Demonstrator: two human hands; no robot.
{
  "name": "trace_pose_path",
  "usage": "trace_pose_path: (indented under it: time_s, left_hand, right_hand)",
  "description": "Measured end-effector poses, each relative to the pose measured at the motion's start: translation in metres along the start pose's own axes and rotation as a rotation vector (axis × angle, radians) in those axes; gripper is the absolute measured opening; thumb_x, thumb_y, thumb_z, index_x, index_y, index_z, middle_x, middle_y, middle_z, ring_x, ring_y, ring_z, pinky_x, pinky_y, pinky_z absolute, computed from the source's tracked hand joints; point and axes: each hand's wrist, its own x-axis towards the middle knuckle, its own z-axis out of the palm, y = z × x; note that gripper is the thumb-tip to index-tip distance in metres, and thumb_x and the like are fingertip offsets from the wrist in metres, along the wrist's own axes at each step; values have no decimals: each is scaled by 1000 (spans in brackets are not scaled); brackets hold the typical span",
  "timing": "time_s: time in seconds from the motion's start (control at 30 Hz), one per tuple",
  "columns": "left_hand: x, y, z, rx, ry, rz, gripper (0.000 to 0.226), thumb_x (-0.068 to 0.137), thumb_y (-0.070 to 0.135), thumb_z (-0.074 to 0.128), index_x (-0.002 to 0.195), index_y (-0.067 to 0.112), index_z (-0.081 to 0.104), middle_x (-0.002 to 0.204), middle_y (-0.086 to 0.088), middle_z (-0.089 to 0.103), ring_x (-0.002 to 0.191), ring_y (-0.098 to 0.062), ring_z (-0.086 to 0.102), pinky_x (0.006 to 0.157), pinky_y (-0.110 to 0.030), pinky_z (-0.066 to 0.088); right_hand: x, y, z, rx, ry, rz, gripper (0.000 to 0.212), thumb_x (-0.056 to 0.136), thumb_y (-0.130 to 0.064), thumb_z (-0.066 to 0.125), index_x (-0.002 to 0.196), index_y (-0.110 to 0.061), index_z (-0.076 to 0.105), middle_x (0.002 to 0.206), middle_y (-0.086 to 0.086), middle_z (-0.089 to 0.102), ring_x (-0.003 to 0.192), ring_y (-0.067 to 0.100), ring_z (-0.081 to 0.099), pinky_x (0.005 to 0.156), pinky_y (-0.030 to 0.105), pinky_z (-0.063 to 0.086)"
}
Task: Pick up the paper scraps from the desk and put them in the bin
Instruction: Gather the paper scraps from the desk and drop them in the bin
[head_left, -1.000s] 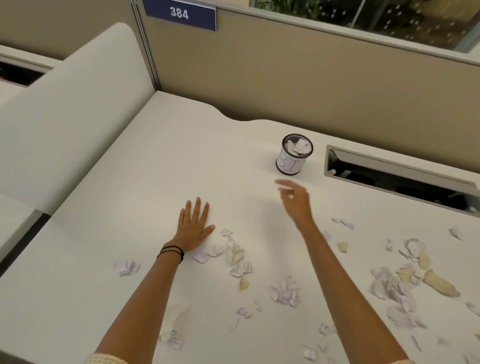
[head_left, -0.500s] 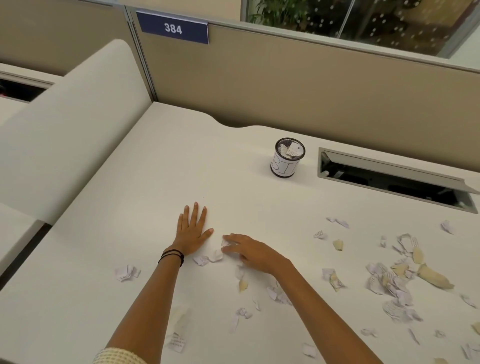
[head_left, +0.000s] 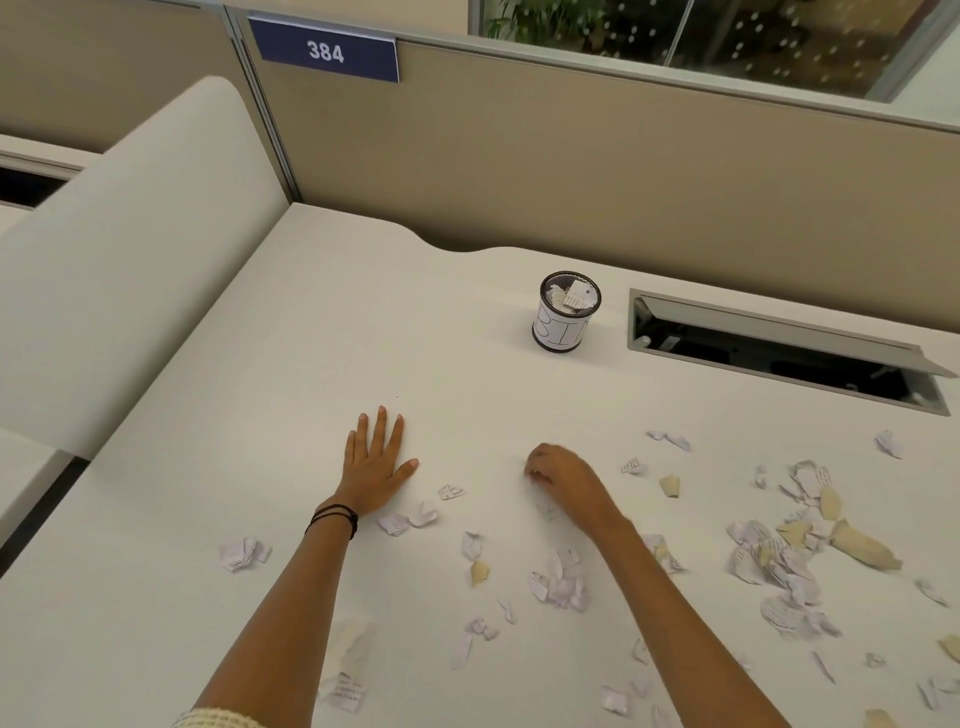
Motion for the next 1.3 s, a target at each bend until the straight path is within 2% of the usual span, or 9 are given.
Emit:
trace_pose_path:
  time_s: [0.17,0.4,0.5,0.63,0.77,0.9,0.97,1.13,1.3]
  left_hand:
    - [0,-2,1,-6,0,21,108,61,79,-6,145,12,-17,152,-1,-27,139,-26,-27,110,-37,-18]
    - [1,-3,1,-28,3,49,117,45,88,-29,134,12,-27,142,5,-35,131,-18,-34,105,-32,-24]
    - [0,-5,3,-27,11,59,114,48,88,-28,135,13,-27,142,5,-36,130,-17,-36,97,-25,-32]
    - [2,-7,5,-27,24,69,112,50,88,-27,135,14,-27,143,5,-35,130,-17,-36,101,-27,-29]
    - [4,-9,7,-8,39,57,113,49,87,-29,135,13,-26,143,5,-33,131,-17,-34,109,-35,-20]
    - [4,-10,9,-25,58,58,116,50,88,-26,140,15,-22,143,6,-32,132,-16,-32,108,-34,-20]
    - [3,-11,9,-41,79,61,115,55,89,-18,145,17,-16,146,6,-29,135,-17,-30,109,-33,-19]
    - [-3,-13,5,-117,135,58,86,75,62,0,150,19,5,156,2,-8,144,-25,-10,113,-35,-6]
    - [-1,-19,-4,-124,118,86,53,101,31,26,149,14,12,158,-5,1,145,-28,-4,115,-36,4]
  right_hand:
    - [46,1,-60,545,435,315,15,76,6,65,86,-4,70,82,5,65,65,-15,55,62,4,39]
    - [142,4,-141,731,738,421,16,76,-3,62,89,-8,71,65,-15,53,58,-5,49,66,17,42]
    - [166,8,-147,711,687,379,18,78,-10,64,96,-10,69,87,-6,65,79,2,56,77,19,46]
    - [170,16,-138,635,668,322,21,80,-16,66,101,-17,66,110,-3,64,102,6,55,84,6,39]
    - [146,11,-117,644,702,286,20,82,-6,58,98,-13,67,110,4,64,101,10,57,86,14,44]
    - [103,-11,-72,635,648,343,22,85,5,51,99,-2,66,107,17,65,92,14,57,76,4,45]
    - [78,-22,-38,548,579,325,22,84,6,51,97,-3,66,106,17,64,94,19,57,88,23,50]
    - [19,-61,48,278,274,417,36,92,-15,50,127,-6,50,144,22,29,137,36,24,113,33,16]
    - [-12,-106,83,99,98,231,54,95,-41,27,142,-14,31,154,19,13,144,33,4,115,36,-3]
